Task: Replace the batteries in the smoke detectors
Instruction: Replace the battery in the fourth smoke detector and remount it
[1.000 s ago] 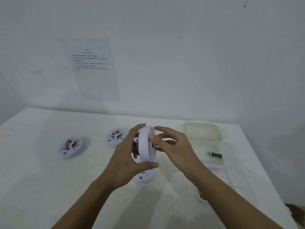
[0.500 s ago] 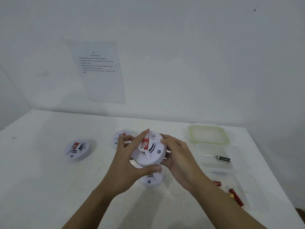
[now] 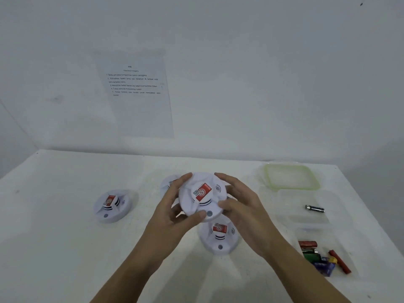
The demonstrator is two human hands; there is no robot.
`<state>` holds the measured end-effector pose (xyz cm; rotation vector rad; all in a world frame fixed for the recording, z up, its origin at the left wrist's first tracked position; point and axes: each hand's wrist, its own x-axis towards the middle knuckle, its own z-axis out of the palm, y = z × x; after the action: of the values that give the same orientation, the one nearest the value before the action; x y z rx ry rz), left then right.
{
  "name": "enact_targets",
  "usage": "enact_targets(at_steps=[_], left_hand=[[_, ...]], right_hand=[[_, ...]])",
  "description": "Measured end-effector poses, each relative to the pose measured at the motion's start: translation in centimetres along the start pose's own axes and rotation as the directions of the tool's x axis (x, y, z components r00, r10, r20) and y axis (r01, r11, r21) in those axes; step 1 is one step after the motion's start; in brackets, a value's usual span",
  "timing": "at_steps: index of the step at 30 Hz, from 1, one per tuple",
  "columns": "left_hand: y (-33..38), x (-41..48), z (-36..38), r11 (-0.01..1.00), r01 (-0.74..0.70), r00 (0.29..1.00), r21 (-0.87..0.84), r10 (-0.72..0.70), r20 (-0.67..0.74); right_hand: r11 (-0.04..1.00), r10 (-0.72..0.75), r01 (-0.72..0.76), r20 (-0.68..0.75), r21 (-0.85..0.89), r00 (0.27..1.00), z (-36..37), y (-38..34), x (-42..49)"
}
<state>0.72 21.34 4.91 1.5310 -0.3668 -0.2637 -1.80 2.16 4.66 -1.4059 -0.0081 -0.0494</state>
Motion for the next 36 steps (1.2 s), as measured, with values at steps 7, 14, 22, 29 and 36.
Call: enact_targets(at_steps=[7, 14, 22, 29, 36], left_hand=[[-0.3, 0.5, -2.6, 0.993, 0.004, 0.989, 0.12, -0.022, 0.147], [-0.6, 0.9, -3.8, 0.993, 0.047, 0.985, 0.112, -0.065, 0.161], [-1.3, 1.7, -3.5, 0.996, 0.009, 0.988, 0.092, -0.023, 0.151], [-1.5, 1.8, -3.5, 0.999, -0.002, 0.991, 0.052, -0.005, 0.137], [-1.2, 2.0, -3.7, 0.996, -0.022, 0.987, 0.083, 0.008, 0.158]], right_hand=[[0.994, 0.003, 0.013, 0.147, -0.109, 0.989, 0.4, 0.7, 0.0], [0.984, 0.021, 0.017, 0.213, -0.175, 0.977, 0.8, 1.1, 0.4], [0.974, -0.031, 0.072, 0.191, -0.214, 0.981, 1.1, 1.1, 1.2], [0.98, -0.062, 0.09, 0.155, -0.178, 0.986, 1.0, 1.2, 1.2], [0.982, -0.033, 0.067, 0.186, -0.177, 0.982, 0.5, 0.8, 1.3]])
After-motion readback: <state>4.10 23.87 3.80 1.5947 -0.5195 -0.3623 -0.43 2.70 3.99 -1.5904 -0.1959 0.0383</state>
